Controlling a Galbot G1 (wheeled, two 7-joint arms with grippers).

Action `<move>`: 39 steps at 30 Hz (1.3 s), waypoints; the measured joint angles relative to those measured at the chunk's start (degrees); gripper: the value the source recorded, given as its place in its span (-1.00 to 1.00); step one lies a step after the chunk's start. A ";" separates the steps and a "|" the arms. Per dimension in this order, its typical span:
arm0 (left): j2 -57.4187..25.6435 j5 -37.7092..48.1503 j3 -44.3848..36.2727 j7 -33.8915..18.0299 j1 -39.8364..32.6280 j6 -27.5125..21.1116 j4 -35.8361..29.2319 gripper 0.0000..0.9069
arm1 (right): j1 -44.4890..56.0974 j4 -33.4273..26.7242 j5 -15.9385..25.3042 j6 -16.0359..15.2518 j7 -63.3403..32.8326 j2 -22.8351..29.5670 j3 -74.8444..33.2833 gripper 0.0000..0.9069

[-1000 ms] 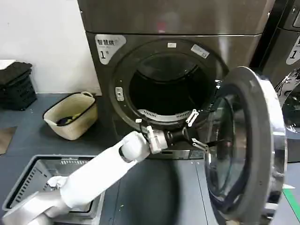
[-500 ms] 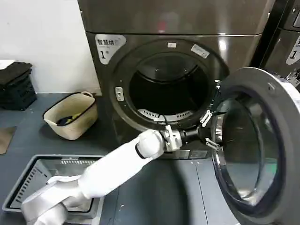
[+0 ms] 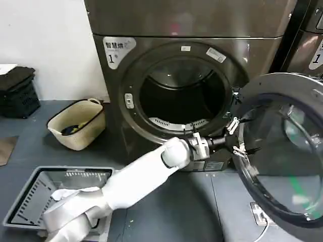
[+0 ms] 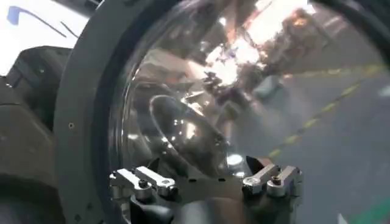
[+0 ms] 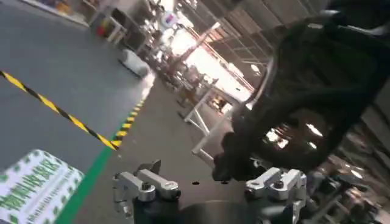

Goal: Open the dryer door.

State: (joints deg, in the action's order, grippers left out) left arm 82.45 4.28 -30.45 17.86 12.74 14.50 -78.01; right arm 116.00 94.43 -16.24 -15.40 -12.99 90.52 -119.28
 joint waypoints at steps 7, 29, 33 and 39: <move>2.76 -0.94 0.04 -0.30 -0.37 -0.37 2.24 1.00 | -0.13 0.32 0.34 0.22 0.16 0.36 -0.41 1.00; 5.84 -1.13 0.33 -0.63 -0.69 -1.75 4.92 1.00 | -0.85 2.53 0.19 0.09 0.60 0.73 0.33 1.00; 4.36 1.35 0.50 2.80 0.14 -6.95 2.73 1.00 | -0.84 2.72 0.19 -0.03 0.79 0.74 0.33 1.00; -0.36 3.54 2.29 5.67 3.16 -14.60 -5.93 1.00 | -0.90 2.77 0.19 -0.36 0.90 0.42 0.60 1.00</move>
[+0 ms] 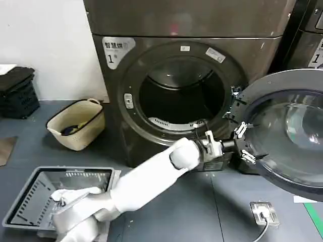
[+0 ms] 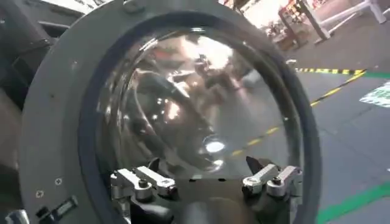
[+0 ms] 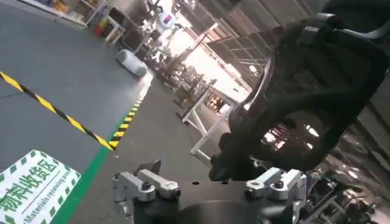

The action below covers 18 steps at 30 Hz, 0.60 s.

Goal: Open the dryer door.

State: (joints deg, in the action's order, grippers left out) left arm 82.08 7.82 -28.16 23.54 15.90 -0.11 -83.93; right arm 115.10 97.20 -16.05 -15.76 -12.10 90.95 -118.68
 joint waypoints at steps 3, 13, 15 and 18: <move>-4.53 2.97 1.44 0.06 2.23 -3.53 -6.55 1.00 | -0.08 0.27 0.00 -0.60 -0.04 -0.08 0.49 1.00; -24.25 15.55 9.94 -7.61 14.09 -19.16 -29.54 1.00 | -0.58 2.87 -0.39 -2.81 1.53 0.04 1.23 1.00; -28.44 17.17 13.55 -8.82 18.00 -21.08 -33.39 1.00 | -0.64 3.41 -0.48 -2.79 1.68 0.03 1.27 1.00; -33.53 19.55 20.09 -10.15 25.03 -23.31 -38.44 1.00 | -0.77 4.33 -0.48 -2.78 2.04 -0.15 1.85 1.00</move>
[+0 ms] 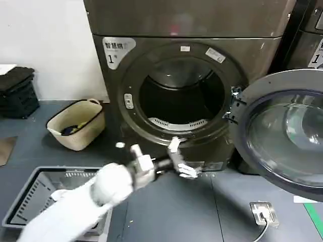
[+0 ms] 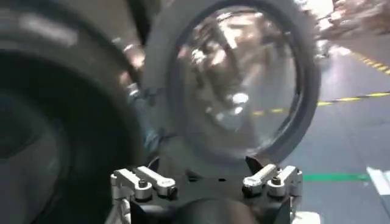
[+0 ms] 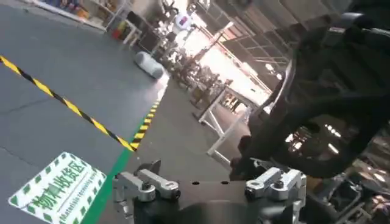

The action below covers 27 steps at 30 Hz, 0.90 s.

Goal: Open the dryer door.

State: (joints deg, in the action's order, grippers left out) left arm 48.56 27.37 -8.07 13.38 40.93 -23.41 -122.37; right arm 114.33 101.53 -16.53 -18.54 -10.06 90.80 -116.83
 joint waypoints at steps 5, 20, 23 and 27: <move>-5.63 4.29 10.71 -2.84 11.09 -3.06 -5.20 1.00 | -0.14 0.94 -0.11 -0.22 0.42 -0.91 0.63 1.00; -8.63 36.47 42.95 -25.18 34.86 -18.88 -9.04 1.00 | -1.46 1.36 -0.17 -0.07 0.98 -2.64 4.19 1.00; -8.63 44.07 47.33 -31.98 36.94 -18.86 -9.66 1.00 | -1.61 1.30 -0.37 -0.04 1.39 -3.25 4.50 1.00; -9.36 52.72 51.84 -40.28 40.02 -18.86 -9.25 1.00 | -1.49 0.86 -0.87 0.23 1.72 -3.76 4.81 1.00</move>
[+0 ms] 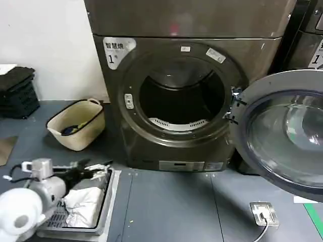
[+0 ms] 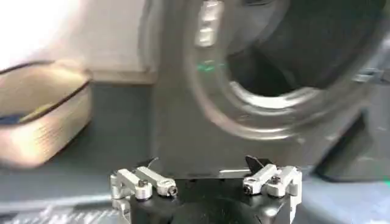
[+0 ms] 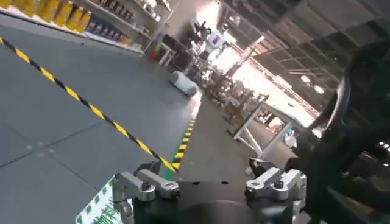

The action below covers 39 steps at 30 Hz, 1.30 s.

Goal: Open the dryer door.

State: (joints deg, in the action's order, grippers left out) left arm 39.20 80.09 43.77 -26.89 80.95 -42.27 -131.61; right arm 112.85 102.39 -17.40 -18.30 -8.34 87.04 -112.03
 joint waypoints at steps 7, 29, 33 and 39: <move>-1.36 13.47 7.37 -9.79 5.36 0.03 3.48 1.00 | -0.15 -0.75 -0.12 0.16 0.13 -0.73 0.59 1.00; -3.70 50.75 15.35 -33.50 4.65 0.12 22.62 1.00 | -1.07 -0.98 -2.70 1.84 1.06 -1.02 1.44 1.00; -4.09 56.01 16.05 -35.66 4.99 0.11 25.13 1.00 | -1.07 -0.67 -3.47 2.64 1.27 -0.90 1.34 1.00; -5.07 62.17 17.04 -38.30 5.26 0.09 26.15 1.00 | -1.17 -1.13 -3.66 5.51 1.26 -0.83 1.44 1.00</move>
State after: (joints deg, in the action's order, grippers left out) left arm 34.12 142.26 60.81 -65.19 86.22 -42.18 -105.46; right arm 111.68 101.26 -21.06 -12.79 -7.08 86.21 -110.59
